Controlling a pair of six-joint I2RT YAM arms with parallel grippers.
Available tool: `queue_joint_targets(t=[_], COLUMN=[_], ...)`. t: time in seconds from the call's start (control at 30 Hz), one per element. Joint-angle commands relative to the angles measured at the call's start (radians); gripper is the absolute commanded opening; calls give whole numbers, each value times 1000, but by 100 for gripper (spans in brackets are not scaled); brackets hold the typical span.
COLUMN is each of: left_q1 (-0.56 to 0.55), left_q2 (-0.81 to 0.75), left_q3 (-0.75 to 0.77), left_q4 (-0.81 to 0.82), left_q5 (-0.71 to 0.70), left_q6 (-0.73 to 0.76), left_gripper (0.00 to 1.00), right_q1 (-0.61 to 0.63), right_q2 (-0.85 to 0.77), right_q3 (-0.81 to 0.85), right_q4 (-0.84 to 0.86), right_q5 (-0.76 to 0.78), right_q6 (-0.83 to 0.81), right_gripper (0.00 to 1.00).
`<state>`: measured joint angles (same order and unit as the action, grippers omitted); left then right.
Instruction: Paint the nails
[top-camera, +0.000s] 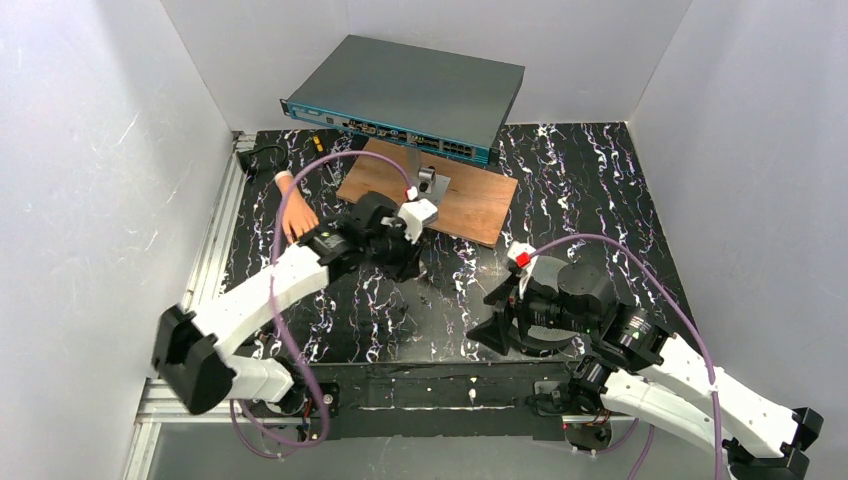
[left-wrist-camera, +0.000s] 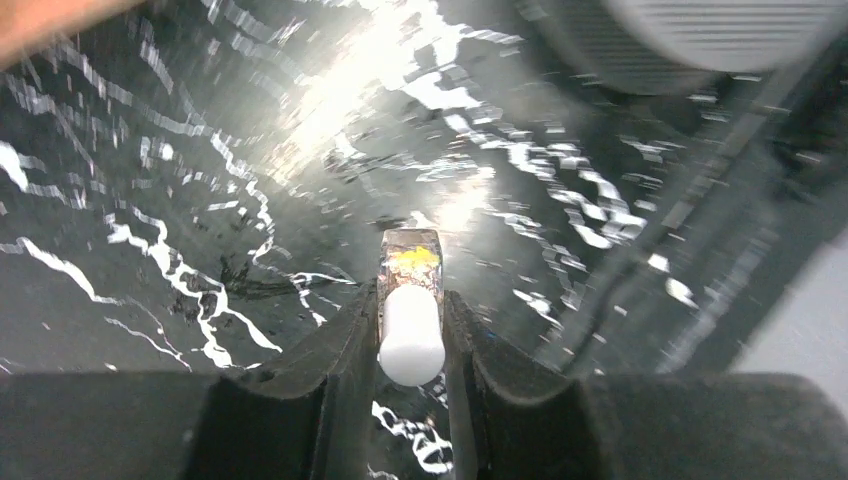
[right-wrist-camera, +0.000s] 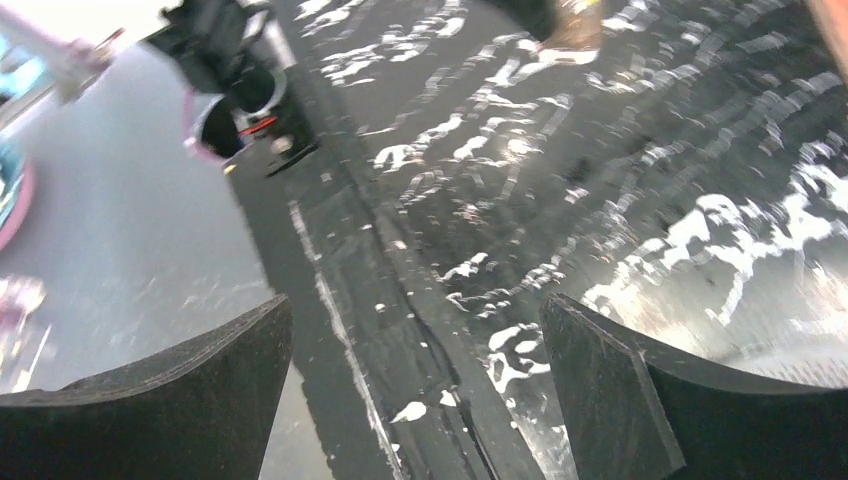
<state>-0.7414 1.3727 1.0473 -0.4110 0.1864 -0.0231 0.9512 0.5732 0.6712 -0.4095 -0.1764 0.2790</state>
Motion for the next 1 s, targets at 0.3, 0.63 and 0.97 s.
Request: queue_joint_targets(t=[0.3,0.63,0.97], left_q1=[-18,-32,-75], left_q2=[-297,-371,-381], left_q3=[141,125,140], left_q4=[-377,-371,-392], left_q5=[421,557,538], left_q6=[221,296,339], left_gripper=[0,0,0], right_q1=[0,0,0], right_q2=[54,165,267], right_q3=[3,29,86], right_q4=[330,400,470], right_q5=[-418,-475,-475], right_q6=[-227,-314,-379], right_gripper=[98,84,62])
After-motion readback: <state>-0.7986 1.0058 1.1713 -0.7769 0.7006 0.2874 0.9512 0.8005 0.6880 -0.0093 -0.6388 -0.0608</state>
